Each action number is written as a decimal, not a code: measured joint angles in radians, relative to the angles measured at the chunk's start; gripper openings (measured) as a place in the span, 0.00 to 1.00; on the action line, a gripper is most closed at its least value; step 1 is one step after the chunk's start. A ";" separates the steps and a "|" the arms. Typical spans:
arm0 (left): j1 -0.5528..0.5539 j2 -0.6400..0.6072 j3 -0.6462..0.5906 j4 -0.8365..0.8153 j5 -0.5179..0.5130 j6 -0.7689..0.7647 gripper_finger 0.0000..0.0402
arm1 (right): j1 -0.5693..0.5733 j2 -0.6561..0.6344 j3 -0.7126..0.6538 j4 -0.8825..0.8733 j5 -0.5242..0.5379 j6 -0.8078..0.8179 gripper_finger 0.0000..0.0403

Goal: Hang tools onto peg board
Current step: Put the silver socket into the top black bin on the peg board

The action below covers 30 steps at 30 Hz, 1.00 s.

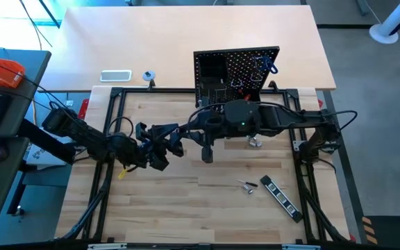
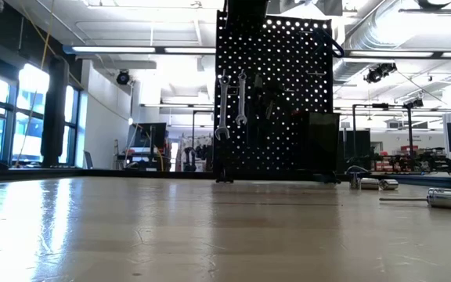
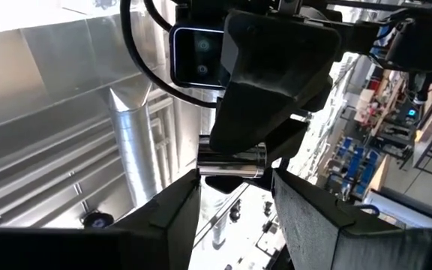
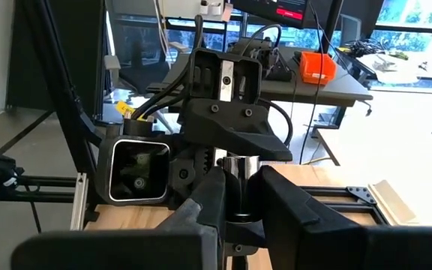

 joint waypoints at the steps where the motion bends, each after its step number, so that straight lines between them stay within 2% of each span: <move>1: 0.006 0.000 0.000 -0.001 -0.001 -0.001 0.40 | 0.005 0.000 0.000 0.001 0.001 0.000 0.12; 9: 0.014 0.000 0.000 -0.007 0.015 -0.011 0.41 | 0.016 0.000 0.000 -0.008 0.025 0.001 0.12; 19: 0.016 0.000 0.000 -0.005 0.011 -0.031 0.56 | 0.024 0.000 0.000 -0.008 0.017 -0.002 0.12; 23: 0.014 0.000 0.000 -0.005 0.012 -0.031 0.54 | 0.023 0.000 0.000 -0.007 0.017 -0.002 0.12; 30: 0.001 0.000 0.000 -0.021 0.031 -0.028 0.44 | 0.012 0.000 0.000 -0.006 0.016 -0.002 0.12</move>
